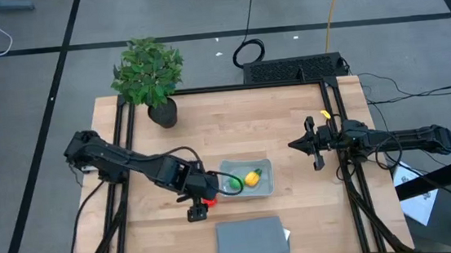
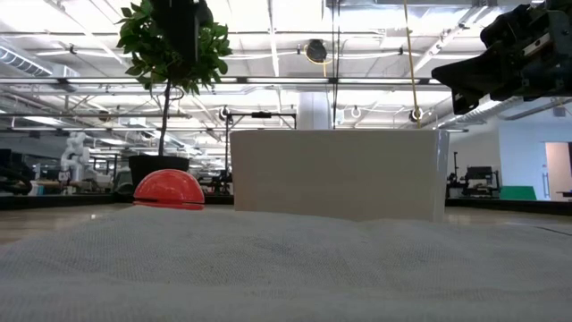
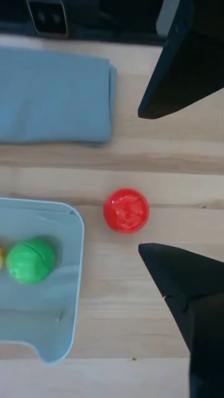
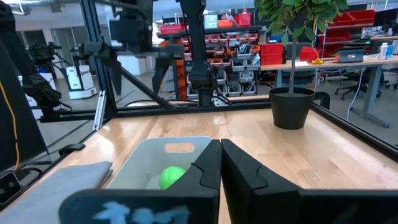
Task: Pick and placing Produce into tupperware
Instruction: Put the red tomato into the gray bin
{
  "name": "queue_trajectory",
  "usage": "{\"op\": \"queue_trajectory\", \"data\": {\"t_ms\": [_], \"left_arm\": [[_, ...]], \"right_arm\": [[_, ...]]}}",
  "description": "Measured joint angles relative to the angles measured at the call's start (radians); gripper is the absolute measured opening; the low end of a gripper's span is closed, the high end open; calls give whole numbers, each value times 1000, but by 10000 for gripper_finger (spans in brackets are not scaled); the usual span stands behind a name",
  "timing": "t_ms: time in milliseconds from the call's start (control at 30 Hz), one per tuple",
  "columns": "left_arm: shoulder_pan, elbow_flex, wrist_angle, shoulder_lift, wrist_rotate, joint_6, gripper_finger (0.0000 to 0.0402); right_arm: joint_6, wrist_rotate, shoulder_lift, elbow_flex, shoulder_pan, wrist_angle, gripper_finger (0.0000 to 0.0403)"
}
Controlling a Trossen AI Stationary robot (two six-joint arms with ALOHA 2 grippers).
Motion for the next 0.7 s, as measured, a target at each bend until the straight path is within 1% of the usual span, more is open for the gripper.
{"op": "queue_trajectory", "data": {"t_ms": [467,633,700], "left_arm": [[-12,0,-1,127,-5,7,351],[-28,-1,0,174,-53,42,351],[-33,-1,10,188,-57,54,351]], "right_arm": [[0,0,0,0,0,0,0],[0,0,0,0,0,0,0],[0,0,0,0,0,0,0]]}}
